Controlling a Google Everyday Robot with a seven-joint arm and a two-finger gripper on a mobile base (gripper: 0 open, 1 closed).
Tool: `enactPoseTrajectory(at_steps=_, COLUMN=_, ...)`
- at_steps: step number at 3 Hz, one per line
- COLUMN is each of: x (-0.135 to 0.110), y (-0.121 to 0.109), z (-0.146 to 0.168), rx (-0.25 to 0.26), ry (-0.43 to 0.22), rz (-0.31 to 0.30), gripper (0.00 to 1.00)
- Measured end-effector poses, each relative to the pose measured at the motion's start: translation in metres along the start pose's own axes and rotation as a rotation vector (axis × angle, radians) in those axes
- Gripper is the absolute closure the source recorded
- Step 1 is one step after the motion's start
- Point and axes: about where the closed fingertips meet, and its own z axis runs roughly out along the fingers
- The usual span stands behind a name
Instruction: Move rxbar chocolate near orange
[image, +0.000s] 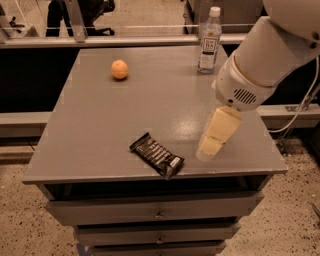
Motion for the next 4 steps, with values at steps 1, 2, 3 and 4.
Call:
enactPoseTrajectory(at_steps=1, x=-0.027, y=0.012, z=0.026, rx=-0.026, ry=-0.043, rz=0.054, gripper=0.00)
enactPoseTrajectory(at_steps=2, x=-0.052, y=0.025, z=0.048, rx=0.007, ry=-0.059, rz=0.109, gripper=0.00)
enactPoseTrajectory(at_steps=3, x=-0.071, y=0.037, z=0.072, rx=0.047, ry=-0.052, rz=0.145, gripper=0.00)
enactPoseTrajectory(at_steps=4, x=-0.079, y=0.043, z=0.096, rx=0.072, ry=-0.037, rz=0.182, gripper=0.00)
